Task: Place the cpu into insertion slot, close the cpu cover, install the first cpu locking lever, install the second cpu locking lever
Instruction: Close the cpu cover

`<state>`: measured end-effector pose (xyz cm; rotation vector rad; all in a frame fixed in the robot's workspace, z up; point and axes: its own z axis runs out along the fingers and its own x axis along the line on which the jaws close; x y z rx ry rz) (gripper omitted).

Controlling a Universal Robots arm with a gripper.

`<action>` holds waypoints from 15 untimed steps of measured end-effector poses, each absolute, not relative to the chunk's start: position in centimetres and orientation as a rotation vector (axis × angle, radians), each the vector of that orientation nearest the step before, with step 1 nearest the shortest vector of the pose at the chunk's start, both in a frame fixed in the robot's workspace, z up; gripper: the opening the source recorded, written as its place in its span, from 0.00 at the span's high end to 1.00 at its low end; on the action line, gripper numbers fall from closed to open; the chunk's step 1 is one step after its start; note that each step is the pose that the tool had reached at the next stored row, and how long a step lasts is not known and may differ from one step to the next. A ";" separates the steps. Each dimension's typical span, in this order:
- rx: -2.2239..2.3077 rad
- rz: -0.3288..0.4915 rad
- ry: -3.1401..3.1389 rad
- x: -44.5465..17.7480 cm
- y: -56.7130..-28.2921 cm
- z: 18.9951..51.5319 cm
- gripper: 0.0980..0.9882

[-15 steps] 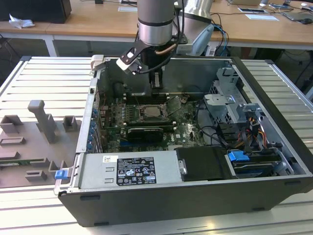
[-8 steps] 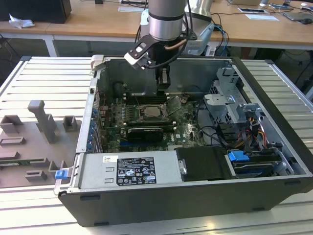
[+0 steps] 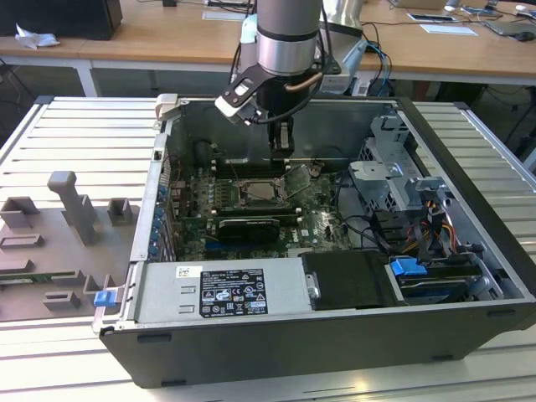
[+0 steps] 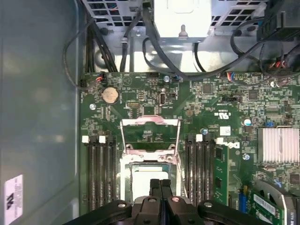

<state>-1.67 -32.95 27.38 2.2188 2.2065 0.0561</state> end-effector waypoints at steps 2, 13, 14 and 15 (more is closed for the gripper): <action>2.219 0.056 2.207 -1.4 -33.1 27.4 0.99; 2.207 0.056 2.219 0.6 -33.1 27.2 0.99; 2.183 0.056 2.243 1.2 -32.9 26.9 0.99; 2.179 0.056 2.247 1.9 -32.6 26.5 0.99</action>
